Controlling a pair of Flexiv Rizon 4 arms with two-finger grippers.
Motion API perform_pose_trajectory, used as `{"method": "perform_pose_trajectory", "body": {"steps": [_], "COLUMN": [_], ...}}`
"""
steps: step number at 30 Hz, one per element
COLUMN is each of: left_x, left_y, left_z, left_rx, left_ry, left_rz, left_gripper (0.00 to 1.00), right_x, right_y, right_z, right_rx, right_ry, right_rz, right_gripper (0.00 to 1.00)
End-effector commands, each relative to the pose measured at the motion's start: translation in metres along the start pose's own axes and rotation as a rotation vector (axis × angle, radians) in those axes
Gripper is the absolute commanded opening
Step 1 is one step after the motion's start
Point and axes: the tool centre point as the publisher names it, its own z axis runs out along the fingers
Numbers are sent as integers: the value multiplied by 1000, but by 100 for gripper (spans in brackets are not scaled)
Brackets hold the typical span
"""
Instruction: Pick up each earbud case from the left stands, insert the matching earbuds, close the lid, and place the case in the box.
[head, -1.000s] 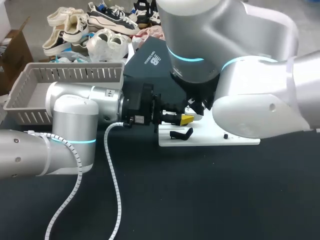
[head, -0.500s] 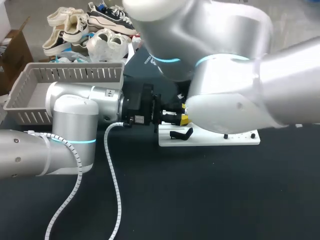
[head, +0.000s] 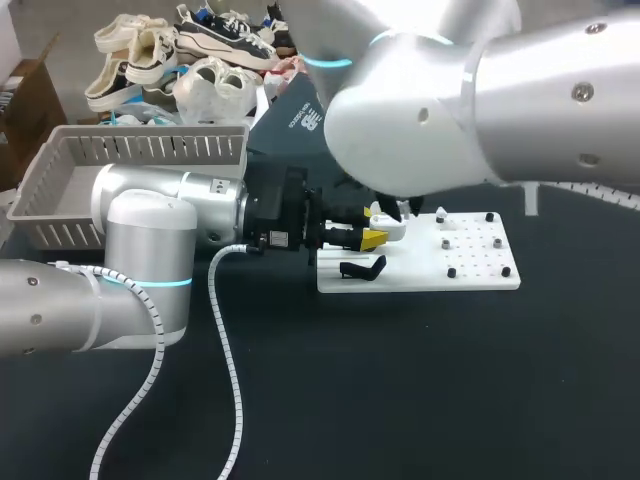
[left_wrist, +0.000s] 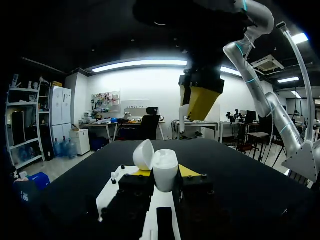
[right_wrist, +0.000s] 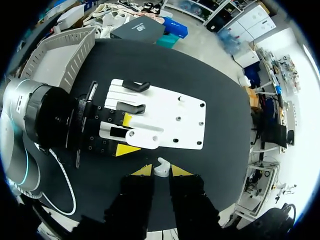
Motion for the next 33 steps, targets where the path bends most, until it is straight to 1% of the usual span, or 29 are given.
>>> {"method": "perform_pose_trajectory", "body": {"steps": [1, 15, 17, 18, 20, 22, 28, 30, 33], "left_x": [0, 0, 0, 0, 0, 0, 0, 0, 0], "left_y": [0, 0, 0, 0, 0, 0, 0, 0, 0], "left_z": [0, 0, 0, 0, 0, 0, 0, 0, 0], "left_rx": [0, 0, 0, 0, 0, 0, 0, 0, 0], "left_ry": [-1, -1, -1, -1, -1, -1, -1, -1, -1], "left_rz": [0, 0, 0, 0, 0, 0, 0, 0, 0], "left_gripper": [0, 0, 0, 0, 0, 0, 0, 0, 0], "right_x": [2, 2, -7, -9, -15, -18, -20, -19, -17], "right_y": [-8, -8, -8, -8, -11, -12, -14, -14, -14], "right_z": [0, 0, 0, 0, -3, -5, -9, -9, -8], "right_rx": [18, 18, 11, 2, -46, -67, -121, -167, -176], "right_ry": [-2, -2, 58, 72, 115, 134, 167, 194, 205], "right_rz": [20, 20, 113, 144, 235, 282, 362, 394, 405], "right_gripper": [0, 0, 0, 0, 0, 0, 0, 0, 0]}}
